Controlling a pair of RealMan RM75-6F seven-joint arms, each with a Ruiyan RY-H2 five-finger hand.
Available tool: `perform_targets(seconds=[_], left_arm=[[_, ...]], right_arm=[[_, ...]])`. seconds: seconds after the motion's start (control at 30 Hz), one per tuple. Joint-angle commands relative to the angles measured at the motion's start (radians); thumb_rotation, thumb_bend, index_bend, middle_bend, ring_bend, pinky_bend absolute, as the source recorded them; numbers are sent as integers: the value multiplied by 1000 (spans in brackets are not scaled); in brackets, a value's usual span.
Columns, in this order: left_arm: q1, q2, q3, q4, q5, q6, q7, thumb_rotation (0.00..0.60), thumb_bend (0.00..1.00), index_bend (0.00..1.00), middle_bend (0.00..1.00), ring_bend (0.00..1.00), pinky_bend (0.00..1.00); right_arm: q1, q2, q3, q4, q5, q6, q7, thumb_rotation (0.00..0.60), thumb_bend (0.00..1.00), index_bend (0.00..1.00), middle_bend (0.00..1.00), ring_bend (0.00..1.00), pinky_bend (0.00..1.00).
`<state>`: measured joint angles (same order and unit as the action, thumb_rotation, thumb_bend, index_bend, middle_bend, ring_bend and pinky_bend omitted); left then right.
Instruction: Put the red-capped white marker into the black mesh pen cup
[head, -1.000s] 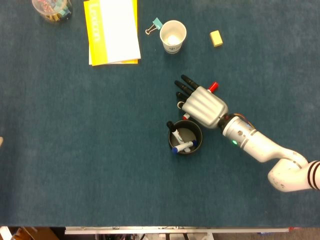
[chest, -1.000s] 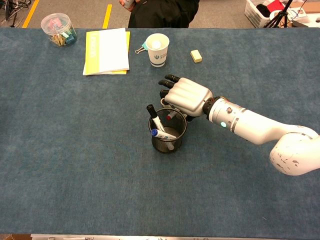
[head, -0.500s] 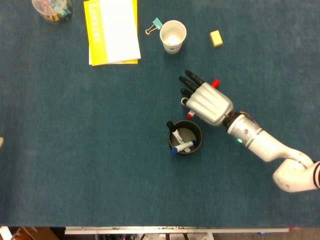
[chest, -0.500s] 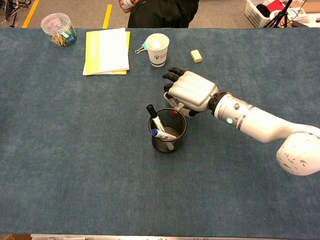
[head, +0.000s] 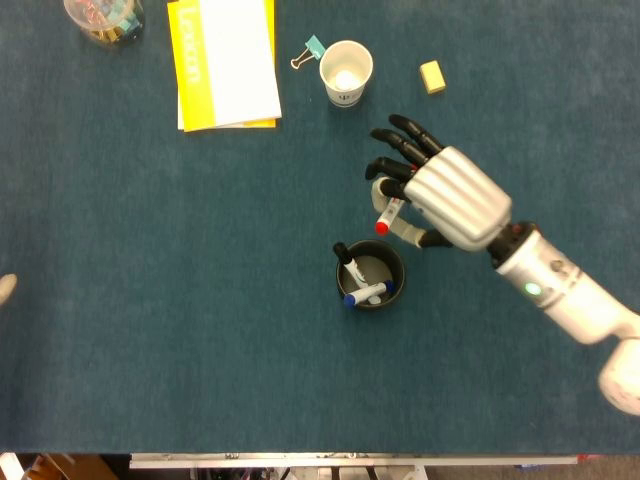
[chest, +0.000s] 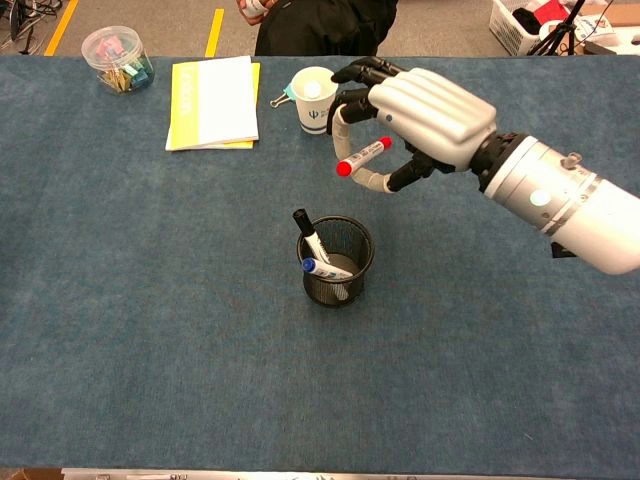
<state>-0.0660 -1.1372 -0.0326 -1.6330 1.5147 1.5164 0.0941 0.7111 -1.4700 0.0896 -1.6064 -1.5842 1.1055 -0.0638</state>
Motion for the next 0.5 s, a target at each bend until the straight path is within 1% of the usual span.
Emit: perform_targets(seconds=[0.03,0.2,0.33,0.5], left_arm=[[-1,1,1,-4,3,-1,4,600,150,178,176,174,149],[-3,1,1,-10,2,-3,8,600,150,178,176,174,149],[-2,2,0,-10,0,-3,8,600,150,178,176,174,149],[2,6,0,-8,0,5,3,600,150,178,176,174,149]], right_arm=[[-27,98,-25,-124,-35,25,152,600,320,647,378,100,0],[-37,126,-67,-170,-49,9,323,600,320,647,378,100,0],[-33,110,-82,-168,-47,-14,471,600,320,647,378,100,0],[-21,75,-90,-142,-62,-31,551,600,320,647,378,100,0]])
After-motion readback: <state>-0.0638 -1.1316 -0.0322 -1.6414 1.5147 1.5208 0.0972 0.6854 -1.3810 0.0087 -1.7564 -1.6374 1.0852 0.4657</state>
